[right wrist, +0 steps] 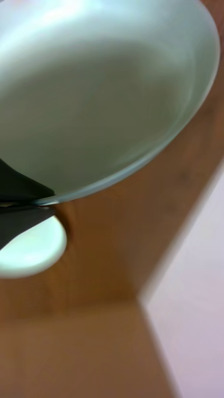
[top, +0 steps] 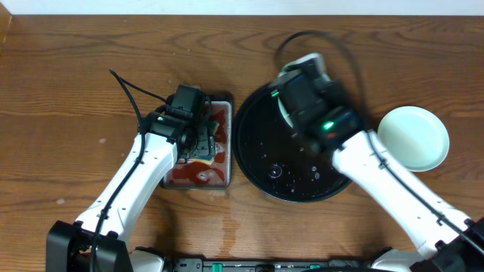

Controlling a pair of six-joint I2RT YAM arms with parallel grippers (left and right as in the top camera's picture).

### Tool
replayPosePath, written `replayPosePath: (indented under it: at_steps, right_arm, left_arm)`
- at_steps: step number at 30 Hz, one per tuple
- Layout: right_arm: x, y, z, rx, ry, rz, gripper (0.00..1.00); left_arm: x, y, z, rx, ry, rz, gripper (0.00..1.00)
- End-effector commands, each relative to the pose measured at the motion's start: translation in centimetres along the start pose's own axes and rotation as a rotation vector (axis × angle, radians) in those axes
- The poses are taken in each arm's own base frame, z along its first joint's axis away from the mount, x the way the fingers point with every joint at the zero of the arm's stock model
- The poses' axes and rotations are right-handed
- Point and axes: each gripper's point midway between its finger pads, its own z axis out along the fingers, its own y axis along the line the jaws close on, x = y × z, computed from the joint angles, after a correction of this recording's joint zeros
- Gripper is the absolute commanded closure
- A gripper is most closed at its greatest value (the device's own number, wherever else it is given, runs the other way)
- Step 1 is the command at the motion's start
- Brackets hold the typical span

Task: Clean dirty plates on tray and stack at the side
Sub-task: 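Carry the mint plate right and lower it onto the plate stack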

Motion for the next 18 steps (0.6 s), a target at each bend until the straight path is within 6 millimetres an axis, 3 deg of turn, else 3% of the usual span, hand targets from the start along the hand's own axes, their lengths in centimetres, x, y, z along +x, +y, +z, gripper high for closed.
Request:
replayPosePath:
  at_steps: [1,10,18]
  right_arm:
    - [1.9,-0.6,2.2,-0.160,0.122,0.335,0.99]
    - [9.5,-6.3,7.6,-0.357,0.429,0.750,0.99]
    - [17.6,-8.3,10.4,-0.462,0.558,1.077,0.99]
  left_arm:
    - [0.3,0.4,0.4,-0.013,0.014,-0.001,0.19]
    - [0.3,0.4,0.4,-0.013,0.014,-0.001,0.19]
    - [0.3,0.4,0.4,-0.013,0.015,-0.001,0.19]
